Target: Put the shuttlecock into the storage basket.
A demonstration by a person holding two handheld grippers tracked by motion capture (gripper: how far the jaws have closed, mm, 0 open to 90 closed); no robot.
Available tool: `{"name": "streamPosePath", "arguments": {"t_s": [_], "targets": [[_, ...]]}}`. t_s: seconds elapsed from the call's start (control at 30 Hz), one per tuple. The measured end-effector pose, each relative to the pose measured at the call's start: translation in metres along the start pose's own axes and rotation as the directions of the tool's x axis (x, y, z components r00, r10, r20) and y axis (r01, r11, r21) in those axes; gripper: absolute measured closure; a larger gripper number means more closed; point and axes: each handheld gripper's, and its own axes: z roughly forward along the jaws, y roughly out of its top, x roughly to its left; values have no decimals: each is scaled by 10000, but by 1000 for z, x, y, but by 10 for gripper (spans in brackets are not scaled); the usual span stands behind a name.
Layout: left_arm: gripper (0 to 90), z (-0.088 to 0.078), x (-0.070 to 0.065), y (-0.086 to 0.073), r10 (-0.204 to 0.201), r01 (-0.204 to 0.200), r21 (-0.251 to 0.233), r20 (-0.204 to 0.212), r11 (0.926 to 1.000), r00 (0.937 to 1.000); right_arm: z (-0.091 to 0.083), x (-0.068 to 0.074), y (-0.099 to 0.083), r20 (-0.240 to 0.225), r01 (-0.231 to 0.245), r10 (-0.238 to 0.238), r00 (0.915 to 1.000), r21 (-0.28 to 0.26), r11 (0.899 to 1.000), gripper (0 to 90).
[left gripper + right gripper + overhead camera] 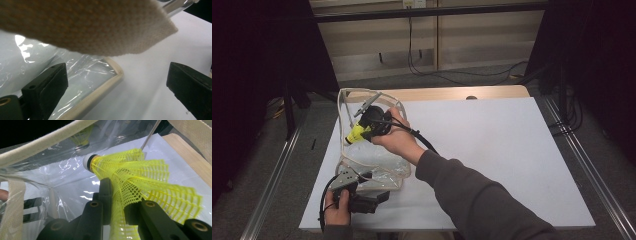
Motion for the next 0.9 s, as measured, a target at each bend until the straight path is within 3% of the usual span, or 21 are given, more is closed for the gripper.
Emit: {"name": "streamPosePath", "arguments": {"t_s": [0.4,0.9], "targets": [[36,0,0,0,23,-23,-24,-29,10000,10000,-3,8,3,-134,-92,90,9999,-82,9999,792],[39,-1,0,0,41,-41,-61,19,10000,10000,16,8,-1,-163,-414,418,9990,204,9989,790]]}}
